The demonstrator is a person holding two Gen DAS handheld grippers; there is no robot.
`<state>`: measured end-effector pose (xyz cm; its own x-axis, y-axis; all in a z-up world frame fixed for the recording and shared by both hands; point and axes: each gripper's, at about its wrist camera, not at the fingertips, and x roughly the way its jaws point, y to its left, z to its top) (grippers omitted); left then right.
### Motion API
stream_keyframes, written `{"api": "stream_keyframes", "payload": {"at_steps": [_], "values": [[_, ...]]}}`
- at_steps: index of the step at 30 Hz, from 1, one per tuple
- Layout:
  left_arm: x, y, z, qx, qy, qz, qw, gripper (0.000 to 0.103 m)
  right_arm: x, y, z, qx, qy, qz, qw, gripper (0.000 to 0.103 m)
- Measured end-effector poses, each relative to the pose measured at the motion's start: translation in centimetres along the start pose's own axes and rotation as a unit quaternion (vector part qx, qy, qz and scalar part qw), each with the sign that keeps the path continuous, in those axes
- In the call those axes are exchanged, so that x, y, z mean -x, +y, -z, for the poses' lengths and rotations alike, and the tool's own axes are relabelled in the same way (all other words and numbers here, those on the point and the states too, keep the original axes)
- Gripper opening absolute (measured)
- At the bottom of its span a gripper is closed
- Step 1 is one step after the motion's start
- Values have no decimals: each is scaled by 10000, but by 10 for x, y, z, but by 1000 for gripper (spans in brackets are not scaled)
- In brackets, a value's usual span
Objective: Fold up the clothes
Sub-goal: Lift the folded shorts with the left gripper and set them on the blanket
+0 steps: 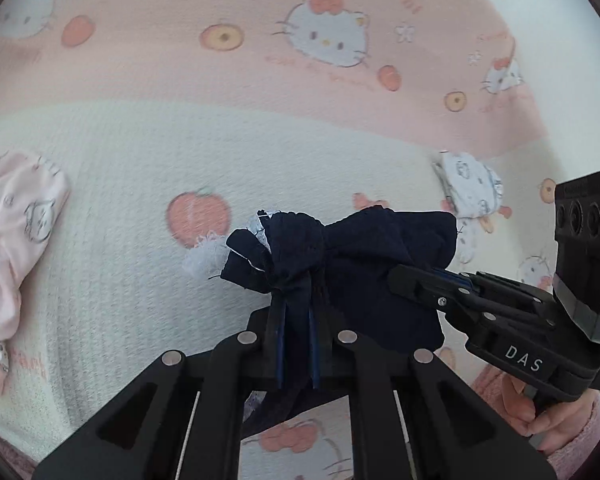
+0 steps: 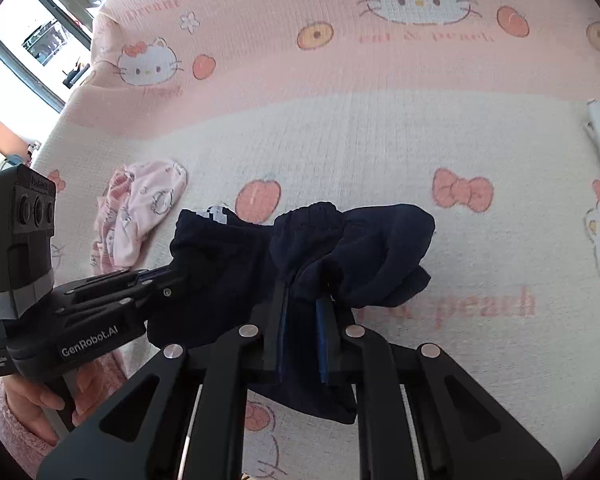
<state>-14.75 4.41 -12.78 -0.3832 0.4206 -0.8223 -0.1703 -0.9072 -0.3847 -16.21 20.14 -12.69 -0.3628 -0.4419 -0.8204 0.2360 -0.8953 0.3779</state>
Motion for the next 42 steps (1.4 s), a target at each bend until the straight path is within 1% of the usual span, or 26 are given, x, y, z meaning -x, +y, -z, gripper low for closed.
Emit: {"api": "stream_keyframes", "payload": {"at_steps": [2, 4, 8, 11, 15, 19, 23, 25, 27, 30, 31, 32, 33, 34, 35, 36, 37, 38, 39, 41, 42], "values": [[-7, -30, -19, -203, -26, 197, 9996, 9, 26, -18, -13, -44, -153, 103, 9998, 11], [-20, -62, -39, -369, -13, 397, 9985, 9, 56, -44, -25, -175, -302, 230, 9991, 11], [-54, -130, -80, -692, 62, 773, 9946, 9, 105, -112, -40, -470, -575, 766, 9943, 11], [-78, -181, -111, -894, 90, 1089, 9900, 9, 144, -163, -52, -703, -720, 1065, 9892, 11], [-111, -237, -141, -1091, 105, 1287, 9856, 9, 182, -224, -72, -916, -908, 1389, 9819, 11], [-144, -274, -161, -1212, 119, 1271, 9844, 9, 200, -274, -88, -1032, -1033, 1601, 9762, 11], [-174, -287, -172, -1234, 145, 1115, 9860, 9, 195, -310, -100, -1000, -1036, 1687, 9751, 11], [-191, -285, -177, -1146, 162, 1040, 9878, 9, 183, -326, -105, -1014, -990, 1714, 9750, 11], [-211, -278, -179, -1014, 243, 895, 9905, 10, 164, -346, -106, -1133, -848, 1719, 9749, 11], [-242, -260, -175, -668, 773, 806, 9915, 15, 134, -379, -102, -1404, -487, 1828, 9719, 21], [-246, -257, -174, -705, 869, 715, 9911, 19, 132, -386, -100, -1517, -448, 1779, 9713, 29], [-241, -257, -174, -831, 704, 617, 9921, 21, 131, -392, -97, -1631, -437, 1710, 9707, 31], [-228, -258, -175, -961, 343, 534, 9933, 21, 136, -395, -95, -1710, -581, 1602, 9704, 35], [-215, -259, -175, -1034, 33, 540, 9932, 25, 146, -395, -94, -1743, -784, 1531, 9695, 39], [-203, -260, -175, -1036, -214, 657, 9922, 30, 157, -391, -93, -1733, -1018, 1583, 9667, 41], [-193, -263, -175, -1080, -403, 793, 9902, 32, 169, -386, -93, -1672, -1277, 1772, 9614, 44], [-187, -269, -175, -1175, -518, 954, 9871, 35, 178, -379, -93, -1578, -1518, 1988, 9553, 44], [-187, -276, -174, -1307, -546, 1032, 9845, 35, 183, -371, -93, -1423, -1699, 2116, 9519, 45], [-193, -283, -172, -1486, -463, 1006, 9827, 35, 182, -363, -95, -1204, -1735, 2142, 9537, 46], [-210, -297, -168, -1792, -234, 937, 9791, 35, 159, -357, -100, -913, -1296, 2201, 9625, 43], [-224, -298, -165, -1834, -23, 841, 9794, 35, 147, -355, -102, -775, -1052, 2231, 9660, 43]]}}
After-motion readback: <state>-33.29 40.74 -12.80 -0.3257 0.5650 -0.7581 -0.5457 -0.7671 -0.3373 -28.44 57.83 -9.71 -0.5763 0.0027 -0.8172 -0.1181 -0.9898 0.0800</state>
